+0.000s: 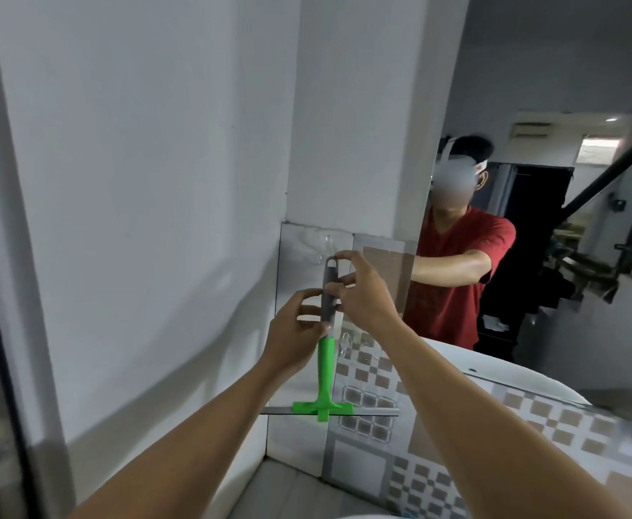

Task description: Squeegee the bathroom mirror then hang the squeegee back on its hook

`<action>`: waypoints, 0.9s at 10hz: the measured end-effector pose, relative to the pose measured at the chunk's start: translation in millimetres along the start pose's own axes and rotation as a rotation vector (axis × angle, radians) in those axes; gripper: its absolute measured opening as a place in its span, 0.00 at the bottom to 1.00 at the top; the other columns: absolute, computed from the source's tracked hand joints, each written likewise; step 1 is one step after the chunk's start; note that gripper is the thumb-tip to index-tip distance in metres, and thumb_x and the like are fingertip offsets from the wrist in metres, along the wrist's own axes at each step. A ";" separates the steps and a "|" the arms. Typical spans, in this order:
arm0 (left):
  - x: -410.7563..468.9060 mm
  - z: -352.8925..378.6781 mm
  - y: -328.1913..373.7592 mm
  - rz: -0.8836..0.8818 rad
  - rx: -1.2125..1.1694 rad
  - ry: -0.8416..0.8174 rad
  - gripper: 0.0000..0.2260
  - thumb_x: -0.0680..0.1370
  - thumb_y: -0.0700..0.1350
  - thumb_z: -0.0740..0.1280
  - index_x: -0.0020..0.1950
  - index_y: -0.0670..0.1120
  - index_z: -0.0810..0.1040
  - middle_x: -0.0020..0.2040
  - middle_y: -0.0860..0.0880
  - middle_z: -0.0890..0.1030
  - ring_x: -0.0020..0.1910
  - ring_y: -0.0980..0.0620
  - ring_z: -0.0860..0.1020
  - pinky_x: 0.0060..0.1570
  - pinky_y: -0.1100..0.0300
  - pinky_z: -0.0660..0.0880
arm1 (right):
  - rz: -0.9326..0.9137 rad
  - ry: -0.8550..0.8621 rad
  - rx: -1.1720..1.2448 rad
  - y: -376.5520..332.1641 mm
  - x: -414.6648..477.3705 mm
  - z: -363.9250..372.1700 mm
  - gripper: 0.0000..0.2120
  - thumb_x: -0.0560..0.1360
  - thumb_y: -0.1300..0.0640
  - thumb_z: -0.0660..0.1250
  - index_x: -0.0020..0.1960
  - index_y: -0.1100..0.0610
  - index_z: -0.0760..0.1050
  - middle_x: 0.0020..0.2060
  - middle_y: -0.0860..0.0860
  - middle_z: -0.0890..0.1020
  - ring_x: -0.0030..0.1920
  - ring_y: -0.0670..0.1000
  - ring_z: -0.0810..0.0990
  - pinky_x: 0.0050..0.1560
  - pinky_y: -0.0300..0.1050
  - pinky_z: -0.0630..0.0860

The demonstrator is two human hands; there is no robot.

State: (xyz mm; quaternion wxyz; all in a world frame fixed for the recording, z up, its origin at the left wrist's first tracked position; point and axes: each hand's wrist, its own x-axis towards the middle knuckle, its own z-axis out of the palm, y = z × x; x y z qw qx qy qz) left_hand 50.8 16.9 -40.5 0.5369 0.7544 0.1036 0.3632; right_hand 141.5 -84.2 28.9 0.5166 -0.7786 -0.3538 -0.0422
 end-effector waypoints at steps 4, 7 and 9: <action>22.7 14.6 -29.9 0.025 0.052 0.057 0.22 0.77 0.31 0.66 0.65 0.52 0.77 0.50 0.55 0.85 0.45 0.62 0.83 0.42 0.69 0.79 | -0.019 0.013 -0.072 25.8 24.4 20.4 0.23 0.81 0.63 0.67 0.72 0.46 0.70 0.44 0.50 0.82 0.39 0.42 0.79 0.32 0.33 0.72; 11.7 14.2 -31.1 -0.035 0.084 0.103 0.21 0.78 0.38 0.71 0.67 0.55 0.74 0.56 0.52 0.81 0.49 0.58 0.81 0.41 0.71 0.77 | 0.007 -0.054 -0.142 18.0 4.9 3.8 0.31 0.79 0.57 0.70 0.77 0.46 0.61 0.53 0.53 0.81 0.48 0.54 0.82 0.37 0.40 0.75; -103.2 3.4 -3.8 -0.094 -0.085 0.030 0.10 0.78 0.46 0.72 0.59 0.54 0.80 0.48 0.56 0.85 0.46 0.56 0.83 0.44 0.66 0.78 | -0.057 -0.137 -0.053 -13.2 -73.0 -87.5 0.16 0.77 0.55 0.73 0.64 0.52 0.77 0.42 0.50 0.85 0.40 0.51 0.86 0.44 0.52 0.85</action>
